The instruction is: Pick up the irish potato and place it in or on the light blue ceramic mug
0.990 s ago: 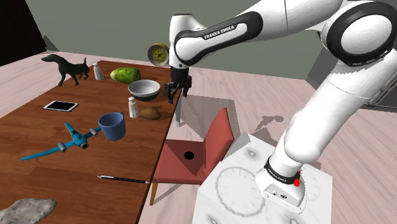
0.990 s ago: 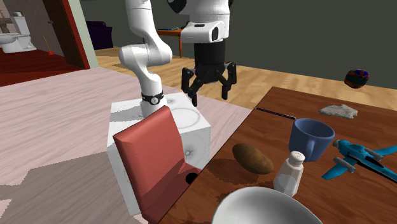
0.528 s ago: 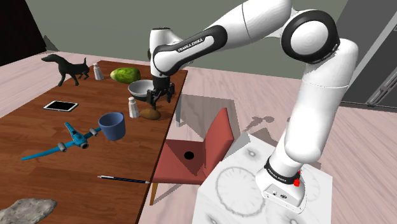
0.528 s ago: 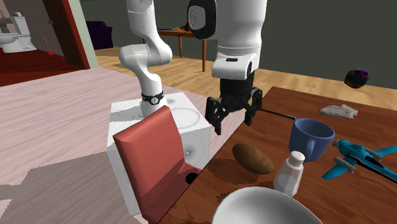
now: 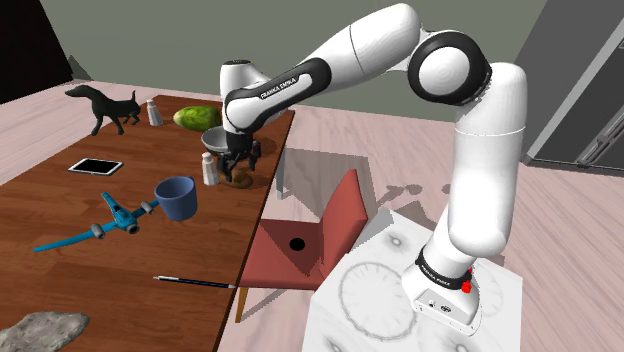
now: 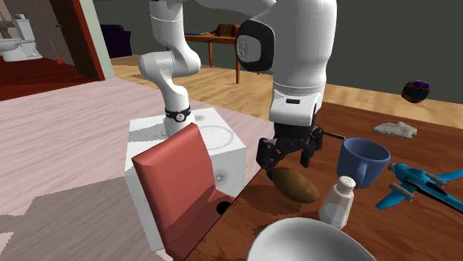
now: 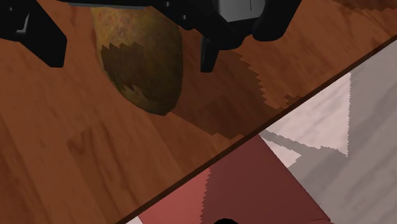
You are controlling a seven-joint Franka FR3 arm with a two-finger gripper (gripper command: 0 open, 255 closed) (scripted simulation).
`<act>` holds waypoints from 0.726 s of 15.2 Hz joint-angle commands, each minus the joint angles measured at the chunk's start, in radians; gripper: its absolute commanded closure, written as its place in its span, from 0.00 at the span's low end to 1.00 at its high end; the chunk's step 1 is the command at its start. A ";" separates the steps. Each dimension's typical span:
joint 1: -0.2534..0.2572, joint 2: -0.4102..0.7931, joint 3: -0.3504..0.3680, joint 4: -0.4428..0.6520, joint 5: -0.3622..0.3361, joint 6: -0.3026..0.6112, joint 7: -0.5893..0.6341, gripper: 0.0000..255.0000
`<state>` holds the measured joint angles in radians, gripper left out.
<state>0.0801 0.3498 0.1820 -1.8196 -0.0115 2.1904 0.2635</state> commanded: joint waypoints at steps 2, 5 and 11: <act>0.002 0.023 -0.002 -0.008 -0.004 0.032 0.002 0.00; 0.004 0.035 -0.003 -0.014 -0.007 0.049 0.003 0.00; 0.004 0.034 -0.003 -0.014 -0.007 0.049 0.003 0.00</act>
<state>0.0837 0.3842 0.1795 -1.8338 -0.0181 2.2392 0.2669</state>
